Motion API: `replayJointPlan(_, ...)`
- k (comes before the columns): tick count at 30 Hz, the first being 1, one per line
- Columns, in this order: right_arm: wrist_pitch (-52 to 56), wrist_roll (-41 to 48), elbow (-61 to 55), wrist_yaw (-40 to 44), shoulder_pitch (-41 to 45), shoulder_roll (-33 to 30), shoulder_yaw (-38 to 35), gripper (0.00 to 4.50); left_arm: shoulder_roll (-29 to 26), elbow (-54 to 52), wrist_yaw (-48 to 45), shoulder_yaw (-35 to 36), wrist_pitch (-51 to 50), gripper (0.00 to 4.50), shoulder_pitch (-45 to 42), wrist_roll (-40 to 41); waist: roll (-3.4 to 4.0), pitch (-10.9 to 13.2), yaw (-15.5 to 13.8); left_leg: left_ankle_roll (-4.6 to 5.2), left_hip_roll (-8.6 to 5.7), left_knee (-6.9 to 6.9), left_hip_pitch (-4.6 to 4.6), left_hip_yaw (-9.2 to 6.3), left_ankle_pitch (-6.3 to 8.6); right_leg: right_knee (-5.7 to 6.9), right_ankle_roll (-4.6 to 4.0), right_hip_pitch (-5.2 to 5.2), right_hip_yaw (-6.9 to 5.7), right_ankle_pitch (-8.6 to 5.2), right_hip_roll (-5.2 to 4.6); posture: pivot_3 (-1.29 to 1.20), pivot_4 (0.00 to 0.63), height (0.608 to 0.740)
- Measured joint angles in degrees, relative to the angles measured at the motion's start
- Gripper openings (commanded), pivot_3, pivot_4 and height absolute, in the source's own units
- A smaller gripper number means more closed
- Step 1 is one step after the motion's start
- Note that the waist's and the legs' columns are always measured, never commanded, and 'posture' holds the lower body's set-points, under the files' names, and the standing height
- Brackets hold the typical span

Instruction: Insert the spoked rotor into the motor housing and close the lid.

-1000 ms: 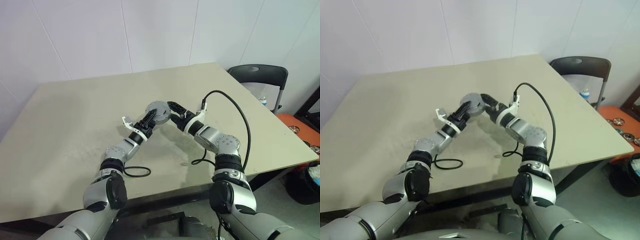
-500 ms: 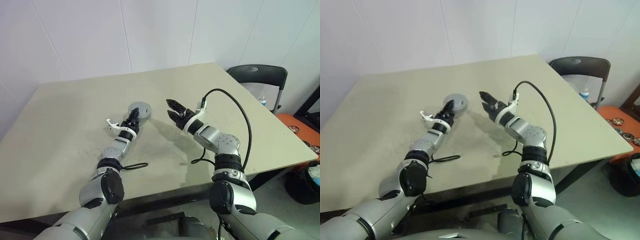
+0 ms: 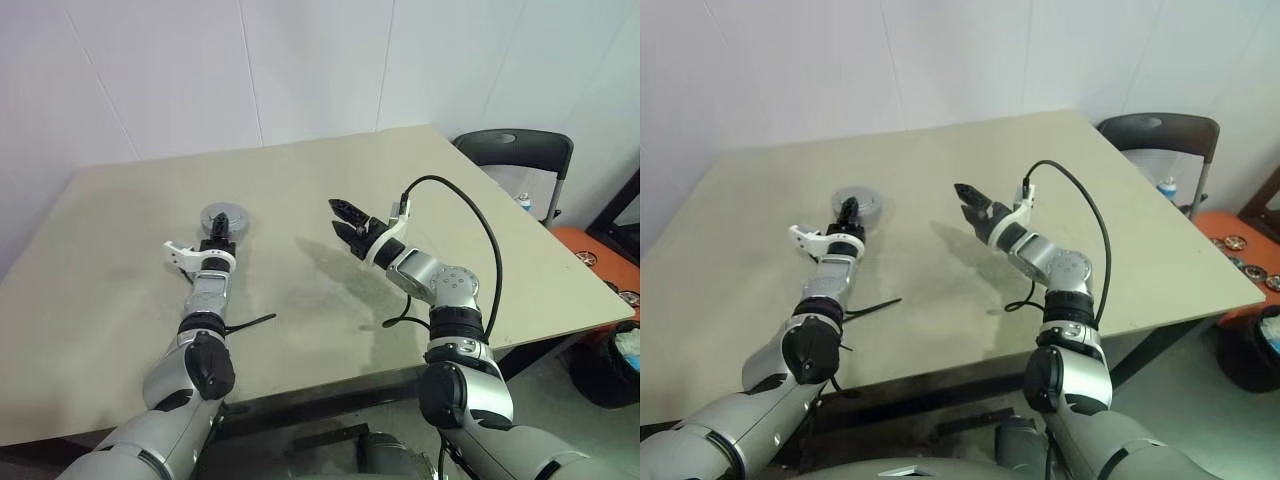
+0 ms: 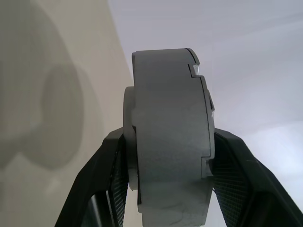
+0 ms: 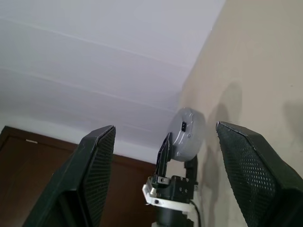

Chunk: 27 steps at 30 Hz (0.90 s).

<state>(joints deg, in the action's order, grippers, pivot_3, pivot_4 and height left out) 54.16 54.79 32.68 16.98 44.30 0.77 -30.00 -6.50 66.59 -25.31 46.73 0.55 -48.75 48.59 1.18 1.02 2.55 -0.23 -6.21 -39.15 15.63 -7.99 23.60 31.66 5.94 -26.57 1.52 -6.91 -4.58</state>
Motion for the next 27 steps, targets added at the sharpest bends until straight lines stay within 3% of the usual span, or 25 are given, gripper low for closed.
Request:
replayJointPlan(11,0.37,0.0,-1.05,0.0,-0.06,0.06,0.89,3.55,-2.27,2.4,8.52,-3.03,10.09,2.12,1.86,-7.54,-0.07,-0.04,0.0,0.0,-0.01,-0.01,0.0,0.0,0.0,0.01,-0.01,0.0,-0.01,0.01,0.0,0.0,0.0,0.74)
replayJointPlan(27,0.44,-0.06,-1.08,0.04,-0.07,-0.36,1.57,3.55,-2.41,1.88,11.91,-4.83,11.23,2.12,2.62,-10.38,-0.28,-0.23,0.18,0.0,0.01,-0.04,-0.17,0.13,0.0,0.18,-0.02,0.05,0.01,0.02,-0.01,0.0,0.0,0.74)
